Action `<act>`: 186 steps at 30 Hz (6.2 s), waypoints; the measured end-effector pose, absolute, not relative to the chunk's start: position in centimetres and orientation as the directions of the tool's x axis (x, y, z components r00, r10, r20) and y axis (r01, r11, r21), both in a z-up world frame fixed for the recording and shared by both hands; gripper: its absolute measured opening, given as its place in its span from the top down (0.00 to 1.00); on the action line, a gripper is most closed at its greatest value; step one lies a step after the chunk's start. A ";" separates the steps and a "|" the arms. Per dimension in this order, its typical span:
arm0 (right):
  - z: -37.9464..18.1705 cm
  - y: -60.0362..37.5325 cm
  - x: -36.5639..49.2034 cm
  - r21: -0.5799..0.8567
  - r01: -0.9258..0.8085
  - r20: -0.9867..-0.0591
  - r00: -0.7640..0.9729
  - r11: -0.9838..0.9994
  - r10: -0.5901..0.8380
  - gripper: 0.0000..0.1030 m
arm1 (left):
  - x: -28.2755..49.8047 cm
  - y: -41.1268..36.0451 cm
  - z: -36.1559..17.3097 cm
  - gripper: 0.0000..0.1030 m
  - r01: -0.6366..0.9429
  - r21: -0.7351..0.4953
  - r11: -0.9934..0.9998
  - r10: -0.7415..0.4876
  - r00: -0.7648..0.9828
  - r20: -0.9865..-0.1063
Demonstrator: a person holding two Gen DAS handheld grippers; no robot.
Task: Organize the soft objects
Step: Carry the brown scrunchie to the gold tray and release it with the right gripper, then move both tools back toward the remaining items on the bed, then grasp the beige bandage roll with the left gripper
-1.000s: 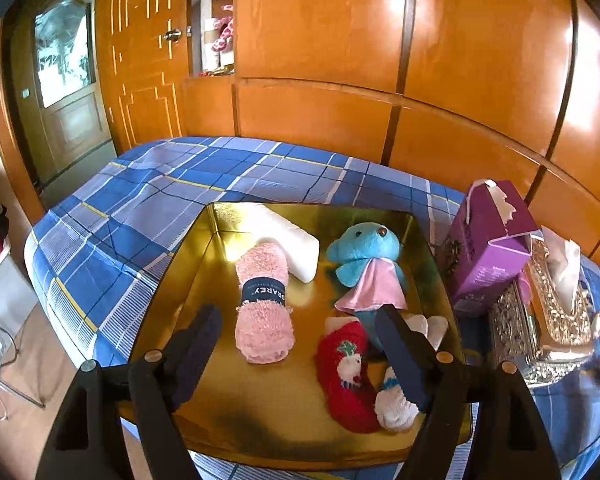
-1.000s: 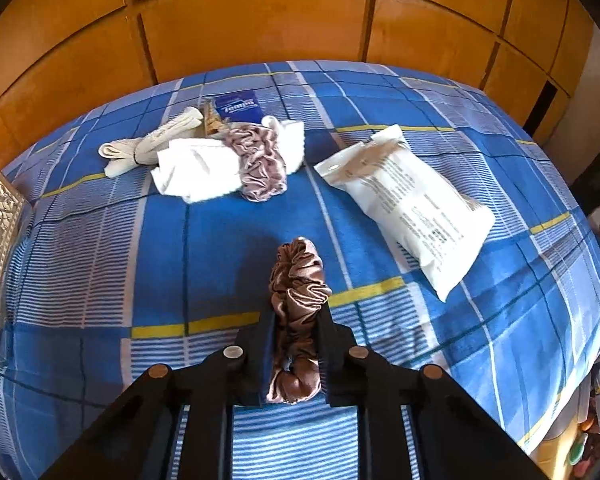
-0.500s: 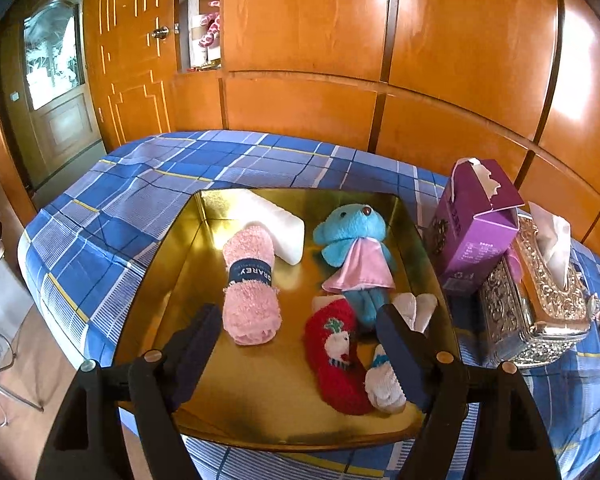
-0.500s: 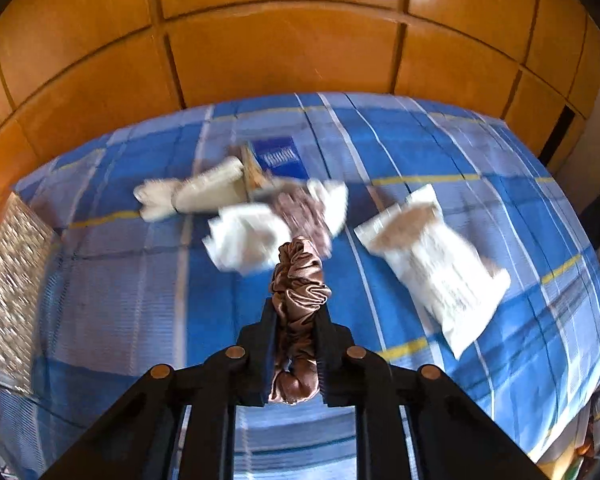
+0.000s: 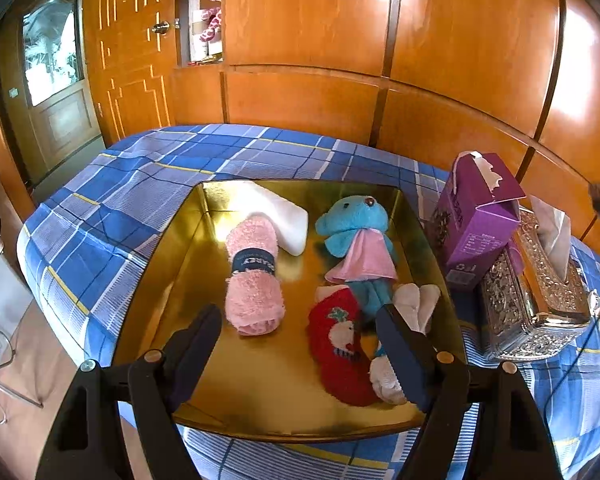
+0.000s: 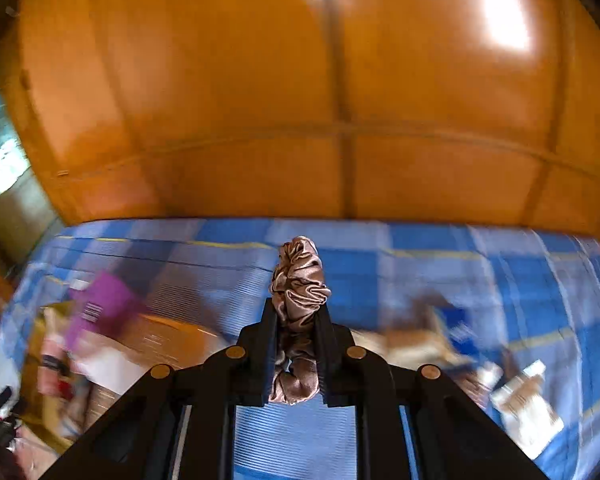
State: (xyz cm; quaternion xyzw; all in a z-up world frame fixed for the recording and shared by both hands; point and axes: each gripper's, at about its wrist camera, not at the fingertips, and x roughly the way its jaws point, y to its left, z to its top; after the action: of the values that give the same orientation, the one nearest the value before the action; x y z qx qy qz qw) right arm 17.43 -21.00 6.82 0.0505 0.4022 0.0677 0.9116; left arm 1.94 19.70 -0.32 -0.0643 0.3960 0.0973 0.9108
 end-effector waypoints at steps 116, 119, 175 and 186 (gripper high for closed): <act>2.7 -24.8 0.8 0.112 0.014 -0.689 0.722 0.994 0.067 0.59 | 0.5 8.4 6.4 0.15 0.064 0.102 0.993 0.013 0.782 -0.623; 2.4 -26.9 0.1 0.116 0.064 -0.699 0.714 0.991 0.035 0.59 | 0.8 6.6 7.0 0.15 0.113 0.117 0.987 -0.018 0.790 -0.613; -2.8 -38.1 -4.0 0.220 0.331 -0.758 0.650 0.918 -0.053 0.59 | 17.2 -24.1 -0.5 0.36 0.542 0.185 0.820 -0.119 0.476 -0.871; -3.9 -39.4 -4.1 0.257 0.357 -0.776 0.630 0.898 -0.028 0.59 | 20.6 -29.9 -5.5 0.30 0.624 0.359 0.694 -0.025 0.520 -0.854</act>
State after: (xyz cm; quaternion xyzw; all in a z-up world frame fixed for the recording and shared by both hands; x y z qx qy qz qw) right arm -4.15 -39.39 -3.94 0.1976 0.4162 -0.1091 0.8808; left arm 20.59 -29.86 -5.54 0.3352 0.4464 -0.2017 0.8047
